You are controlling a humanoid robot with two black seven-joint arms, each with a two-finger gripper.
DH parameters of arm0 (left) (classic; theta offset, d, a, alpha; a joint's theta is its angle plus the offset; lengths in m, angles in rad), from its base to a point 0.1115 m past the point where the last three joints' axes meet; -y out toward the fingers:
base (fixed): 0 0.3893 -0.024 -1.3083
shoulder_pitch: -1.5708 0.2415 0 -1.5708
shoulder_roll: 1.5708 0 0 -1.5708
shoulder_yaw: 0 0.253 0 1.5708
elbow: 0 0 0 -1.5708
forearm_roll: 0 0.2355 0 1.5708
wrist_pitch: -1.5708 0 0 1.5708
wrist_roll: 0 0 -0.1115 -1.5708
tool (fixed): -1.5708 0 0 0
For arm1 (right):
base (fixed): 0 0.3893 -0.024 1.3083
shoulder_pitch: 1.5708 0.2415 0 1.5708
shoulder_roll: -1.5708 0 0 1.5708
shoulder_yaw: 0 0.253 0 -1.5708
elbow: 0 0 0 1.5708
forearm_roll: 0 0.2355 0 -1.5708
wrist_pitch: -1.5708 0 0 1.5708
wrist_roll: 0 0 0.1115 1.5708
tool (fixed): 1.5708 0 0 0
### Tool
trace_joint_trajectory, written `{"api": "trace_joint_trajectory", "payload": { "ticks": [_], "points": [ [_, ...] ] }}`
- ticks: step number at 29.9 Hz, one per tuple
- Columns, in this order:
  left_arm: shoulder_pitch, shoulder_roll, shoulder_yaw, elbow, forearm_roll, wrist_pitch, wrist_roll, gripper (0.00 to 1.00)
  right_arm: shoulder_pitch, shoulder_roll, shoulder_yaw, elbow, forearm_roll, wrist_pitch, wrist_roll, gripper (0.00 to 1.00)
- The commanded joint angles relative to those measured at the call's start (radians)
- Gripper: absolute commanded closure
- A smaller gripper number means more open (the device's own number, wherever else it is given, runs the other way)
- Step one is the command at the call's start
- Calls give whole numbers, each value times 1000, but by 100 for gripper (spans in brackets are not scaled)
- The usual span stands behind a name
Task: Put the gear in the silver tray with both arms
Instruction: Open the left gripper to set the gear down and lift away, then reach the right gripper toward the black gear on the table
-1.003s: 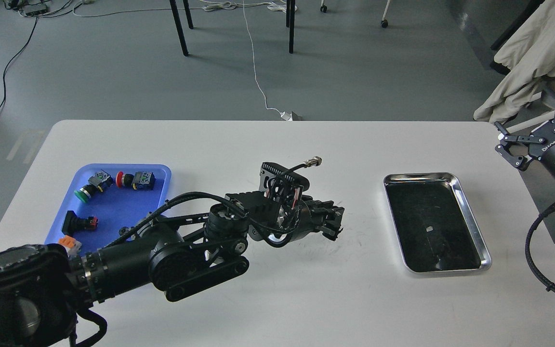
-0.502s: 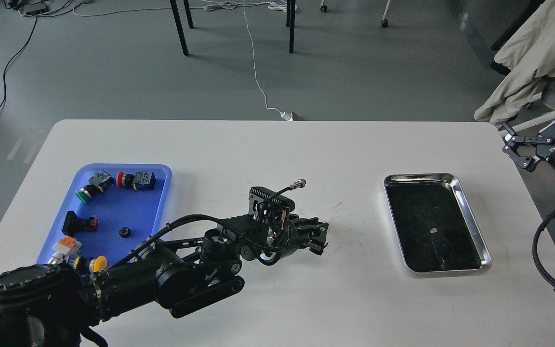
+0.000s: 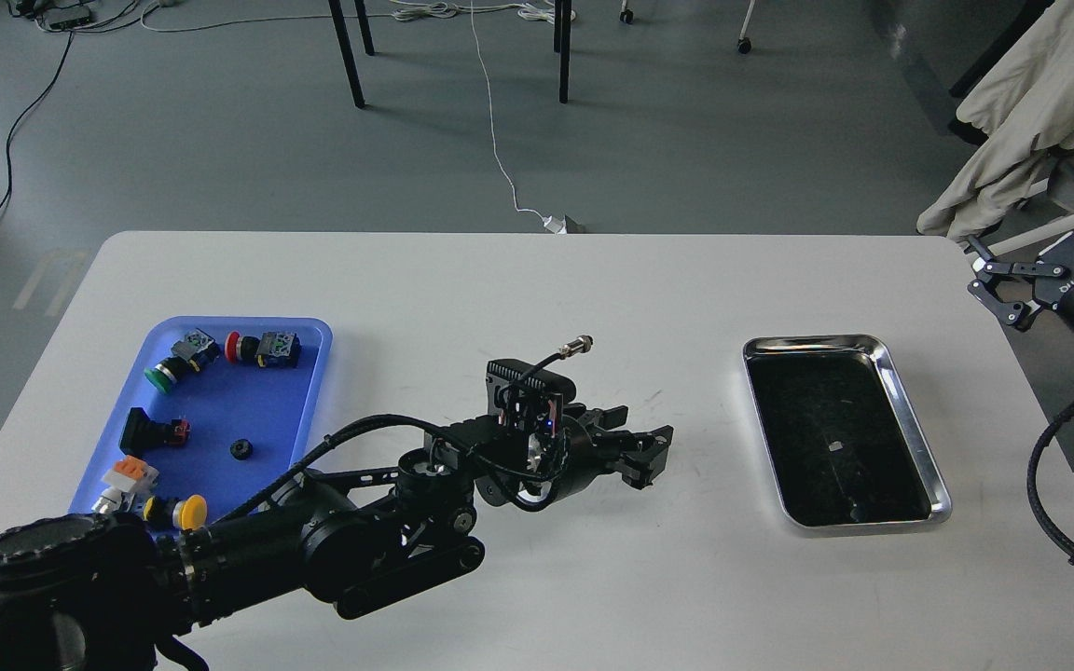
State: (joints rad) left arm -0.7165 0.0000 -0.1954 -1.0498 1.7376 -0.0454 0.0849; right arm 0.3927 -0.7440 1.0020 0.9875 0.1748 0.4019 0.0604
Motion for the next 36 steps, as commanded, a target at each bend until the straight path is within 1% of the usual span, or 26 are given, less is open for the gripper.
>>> {"api": "trace_joint_trajectory", "payload": {
  "ticks": [1, 2, 6, 9, 12, 14, 16, 19, 21, 23, 25, 26, 28, 31, 34, 36],
  "points": [
    [-18, 0, -21, -27, -32, 28, 7, 4, 5, -5, -2, 8, -1, -1, -1, 1],
    [-26, 0, -47, -35, -33, 35, 9, 3, 9, -5, -2, 17, -1, -1, -2, 1],
    [-46, 0, -229, -58, -46, 38, 7, 3, 35, -6, -16, 60, -38, -5, -8, 1],
    [-47, 0, -359, -61, -90, 47, 0, 3, 64, -5, -20, 85, -116, -6, -14, 1],
    [-46, 0, -484, -75, -195, 84, -8, 2, 86, -3, -28, 108, -231, -12, -21, 1],
    [-46, 35, -536, -75, -304, 116, -20, 3, 123, -3, -60, 117, -316, -12, -37, 1],
    [-46, 95, -567, -75, -445, 145, -25, 3, 187, -1, -129, 117, -398, -12, -68, 1],
    [-46, 179, -591, -75, -686, 167, -28, 2, 311, -3, -334, 114, -475, -12, -86, 1],
    [-46, 228, -610, -75, -847, 167, -34, 2, 450, 3, -541, 106, -488, -12, -86, 1],
    [-46, 262, -627, -72, -984, 162, -53, 2, 585, 14, -763, 97, -491, -17, -85, 1],
    [-47, 288, -639, -67, -1091, 156, -66, 2, 705, 67, -980, 70, -491, -26, -85, 1],
    [-47, 300, -645, -62, -1139, 151, -73, 2, 759, 122, -1081, 56, -491, -28, -85, 1],
    [-46, 317, -657, -56, -1211, 134, -77, 2, 828, 195, -1231, 36, -491, -34, -85, 1],
    [-41, 324, -699, -49, -1286, 111, -88, 2, 899, 262, -1364, 17, -492, -35, -86, 1],
    [-31, 325, -726, -50, -1311, 114, -97, 2, 960, 383, -1466, 13, -515, -37, -86, 1],
    [-28, 325, -731, -55, -1311, 119, -115, 2, 998, 455, -1532, 11, -523, -37, -86, 1]
  ]
}}
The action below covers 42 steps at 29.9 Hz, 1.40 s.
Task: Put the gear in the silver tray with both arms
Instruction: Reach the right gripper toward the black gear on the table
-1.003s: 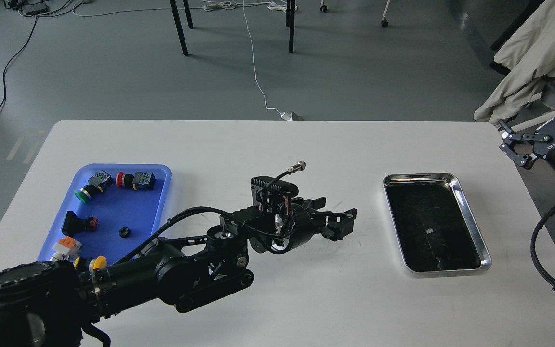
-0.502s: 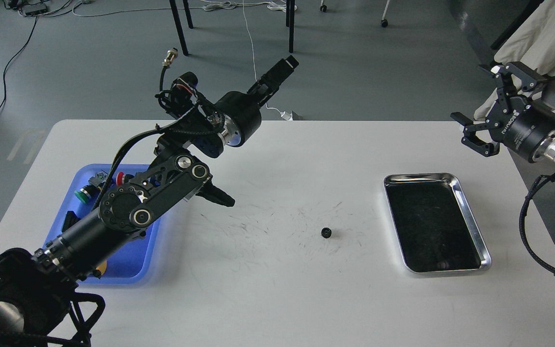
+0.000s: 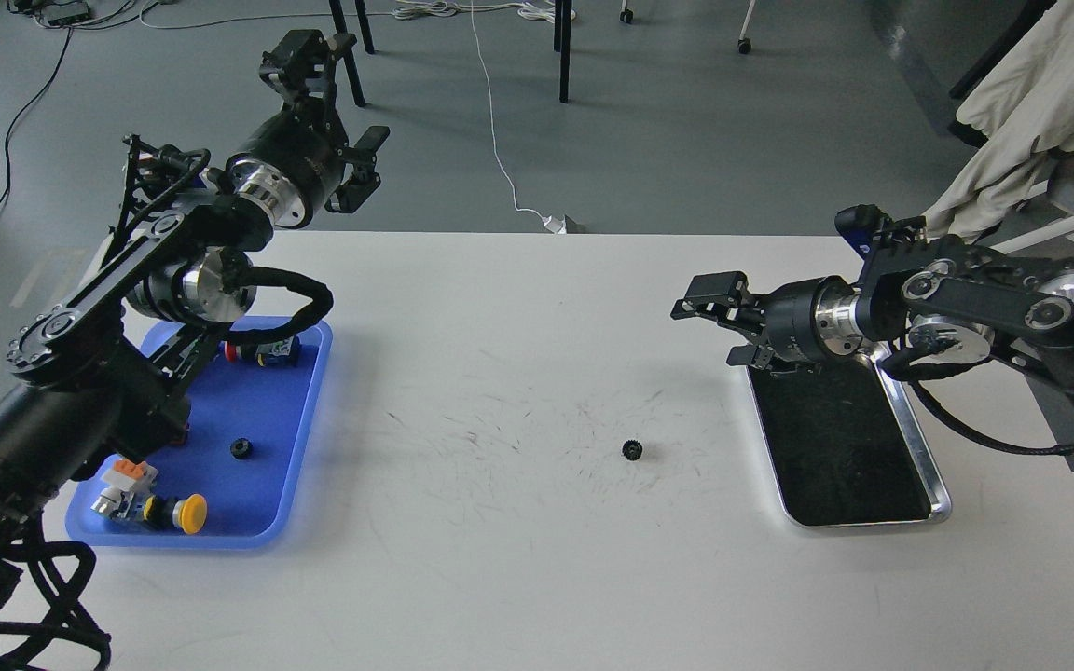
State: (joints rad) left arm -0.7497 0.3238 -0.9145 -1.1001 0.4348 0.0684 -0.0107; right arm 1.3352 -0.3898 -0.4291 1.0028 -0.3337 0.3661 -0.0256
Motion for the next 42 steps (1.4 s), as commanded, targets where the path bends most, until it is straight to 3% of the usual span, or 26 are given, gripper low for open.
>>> {"api": "trace_joint_trajectory", "payload": {
  "ticks": [1, 6, 13, 31, 35, 37, 42],
  "points": [
    [9, 3, -14, -4, -8, 8, -32, 2, 74, 139, -129, -4, -15, -3, -2, 1],
    [21, 14, -20, -7, -8, 10, -51, 2, 93, 222, -236, 2, -19, 13, -7, 1],
    [35, 41, -27, -12, -8, 13, -84, 2, 113, 244, -284, 4, -21, 91, -57, 1],
    [56, 54, -64, -53, -8, 31, -86, 2, 150, 373, -336, -30, -18, 119, -71, 8],
    [58, 63, -66, -64, -8, 33, -86, 2, 154, 390, -361, -58, -13, 123, -77, 16],
    [69, 64, -78, -66, -8, 33, -86, 2, 160, 390, -370, -70, -10, 123, -92, 27],
    [75, 66, -90, -73, -8, 33, -86, 2, 177, 390, -378, -78, -15, 123, -96, 41]
  ]
}}
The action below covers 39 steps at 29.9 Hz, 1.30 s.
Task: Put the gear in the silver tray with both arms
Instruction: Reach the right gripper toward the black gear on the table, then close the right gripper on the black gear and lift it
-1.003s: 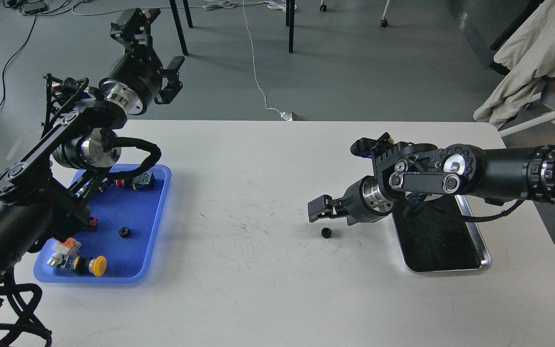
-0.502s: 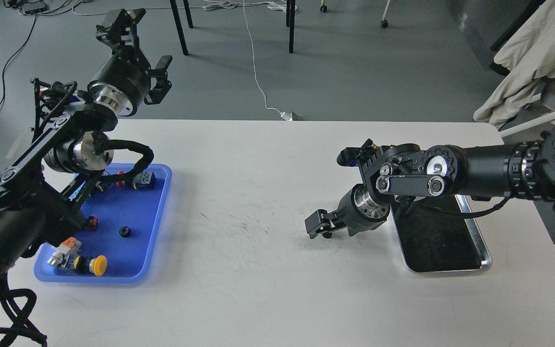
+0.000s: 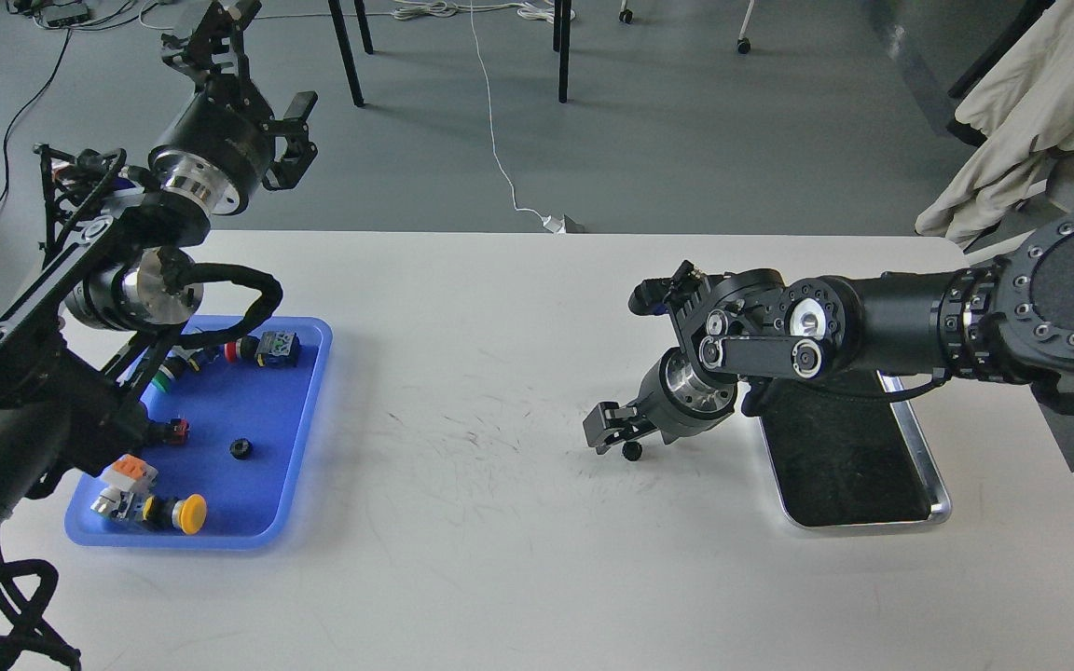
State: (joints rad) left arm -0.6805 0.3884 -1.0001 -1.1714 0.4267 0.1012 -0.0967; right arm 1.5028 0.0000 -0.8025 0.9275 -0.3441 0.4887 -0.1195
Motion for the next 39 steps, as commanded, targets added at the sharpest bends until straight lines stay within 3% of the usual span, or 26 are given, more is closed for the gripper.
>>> {"api": "trace_joint_trajectory", "payload": {
  "ticks": [1, 39],
  "points": [
    [6, 1, -6, -4, 1, 0, 0, 2, 10, 0, -9, -3, -4, 0, -2, 43],
    [15, 24, -42, -11, 0, -1, 0, 2, -3, 0, -15, -6, 54, 0, 3, 46]
  ]
}}
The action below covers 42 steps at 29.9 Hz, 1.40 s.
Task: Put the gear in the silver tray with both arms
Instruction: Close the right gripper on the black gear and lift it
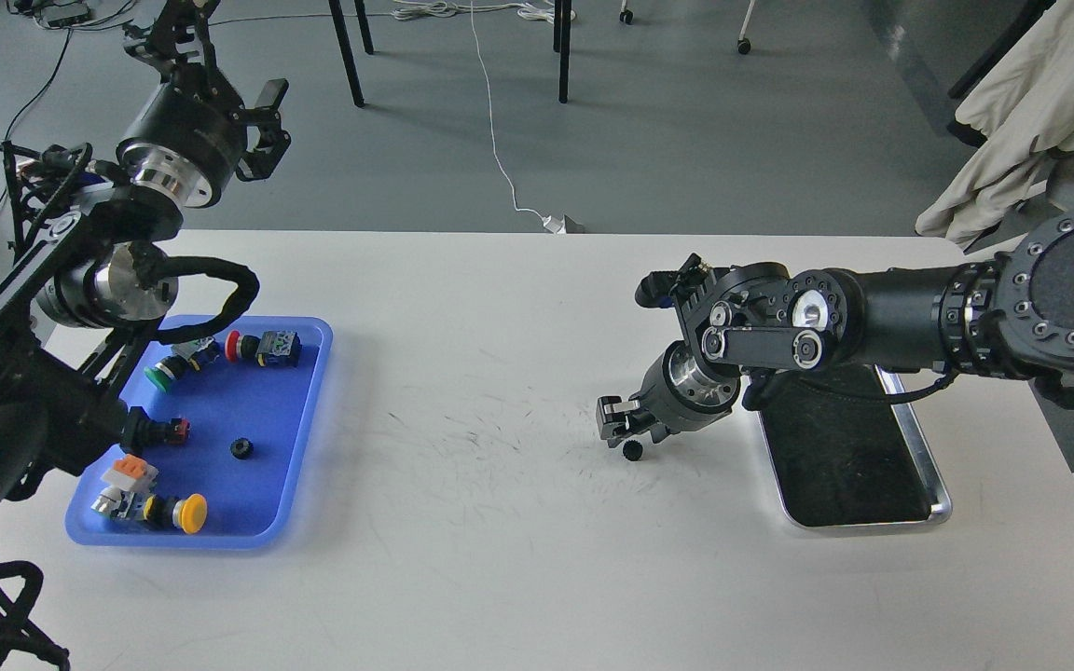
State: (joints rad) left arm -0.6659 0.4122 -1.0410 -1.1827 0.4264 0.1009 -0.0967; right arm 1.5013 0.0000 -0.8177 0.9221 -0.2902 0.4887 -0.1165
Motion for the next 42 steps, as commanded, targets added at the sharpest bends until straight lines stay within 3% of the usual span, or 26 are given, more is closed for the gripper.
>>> {"api": "trace_joint_trajectory", "payload": {
  "ticks": [1, 16, 24, 28, 35, 40, 42],
  "points": [
    [0, 0, -1, 0, 0, -1, 0, 2, -1, 0, 0, 1, 0, 0, 0, 46],
    [0, 0, -4, -5, 0, 0, 0, 2, -9, 0, 0, 0, 28, 0, 3, 46],
    [0, 0, -4, -5, 0, 0, 0, 2, -9, 0, 0, 3, 28, 0, 3, 61],
    [0, 0, -4, -5, 0, 0, 0, 2, -7, 0, 0, 3, 28, 0, 6, 75],
    [3, 0, -16, -5, 0, 0, 0, 2, -7, 0, -1, 6, 28, 0, 6, 84],
    [5, 2, -16, -5, 0, -1, 0, 2, 14, 0, 2, 6, 29, 0, 9, 98],
    [5, 2, -16, -5, 0, 0, 0, 2, 36, 0, 2, 14, 31, 0, 8, 98]
  ]
}}
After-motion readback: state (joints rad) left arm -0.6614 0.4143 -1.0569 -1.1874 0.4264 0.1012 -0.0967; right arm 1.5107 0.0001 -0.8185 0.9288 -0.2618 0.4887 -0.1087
